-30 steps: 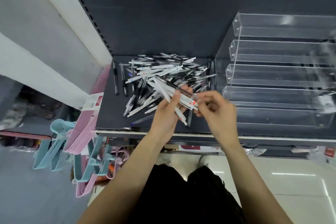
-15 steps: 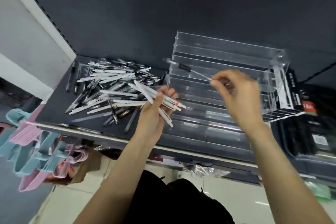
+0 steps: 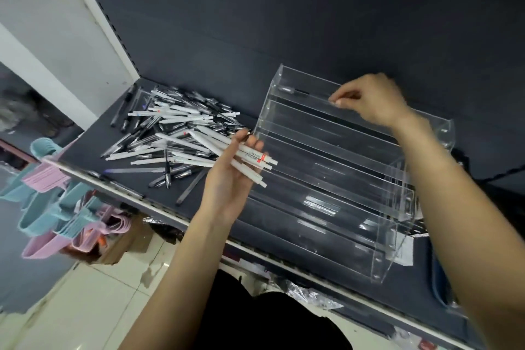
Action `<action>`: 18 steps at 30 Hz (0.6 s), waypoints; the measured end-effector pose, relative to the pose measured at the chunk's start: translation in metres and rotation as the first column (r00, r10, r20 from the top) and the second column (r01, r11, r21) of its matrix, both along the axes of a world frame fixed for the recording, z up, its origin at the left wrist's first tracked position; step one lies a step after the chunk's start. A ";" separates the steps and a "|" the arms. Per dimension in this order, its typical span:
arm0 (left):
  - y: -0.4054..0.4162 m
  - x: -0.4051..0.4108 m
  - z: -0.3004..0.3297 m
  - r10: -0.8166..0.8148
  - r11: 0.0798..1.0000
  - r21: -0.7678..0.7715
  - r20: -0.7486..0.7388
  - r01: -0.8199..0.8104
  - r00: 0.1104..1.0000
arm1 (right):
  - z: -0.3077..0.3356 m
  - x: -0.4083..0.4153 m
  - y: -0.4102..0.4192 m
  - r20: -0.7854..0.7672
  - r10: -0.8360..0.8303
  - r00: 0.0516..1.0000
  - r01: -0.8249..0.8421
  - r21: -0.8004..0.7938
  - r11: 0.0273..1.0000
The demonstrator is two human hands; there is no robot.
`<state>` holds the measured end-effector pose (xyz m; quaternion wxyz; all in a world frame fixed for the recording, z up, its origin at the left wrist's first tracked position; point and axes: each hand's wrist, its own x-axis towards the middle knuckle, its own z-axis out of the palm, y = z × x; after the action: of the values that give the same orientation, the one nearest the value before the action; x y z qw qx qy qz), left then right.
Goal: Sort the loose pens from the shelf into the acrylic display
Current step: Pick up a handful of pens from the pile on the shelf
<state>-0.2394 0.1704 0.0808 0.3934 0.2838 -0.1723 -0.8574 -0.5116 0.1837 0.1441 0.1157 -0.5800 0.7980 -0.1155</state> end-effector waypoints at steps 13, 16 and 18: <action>0.014 -0.031 0.008 -0.069 0.996 -0.048 0.003 0.069 0.998 | 0.004 0.077 0.040 0.189 0.189 0.964 -0.097 -0.413 0.906; 0.025 -0.040 0.013 -0.124 0.988 -0.091 0.018 0.125 0.992 | -0.013 0.102 0.061 0.218 0.180 0.959 -0.112 -0.294 0.949; 0.033 -0.047 0.014 -0.164 0.980 -0.114 0.021 0.166 0.986 | -0.019 0.101 0.070 0.281 0.151 0.948 -0.068 -0.284 0.956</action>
<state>-0.2860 0.2033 0.0946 0.3356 0.2500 -0.2466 -0.8741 -0.4104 0.2540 0.1250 0.1613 -0.6098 0.7142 -0.3034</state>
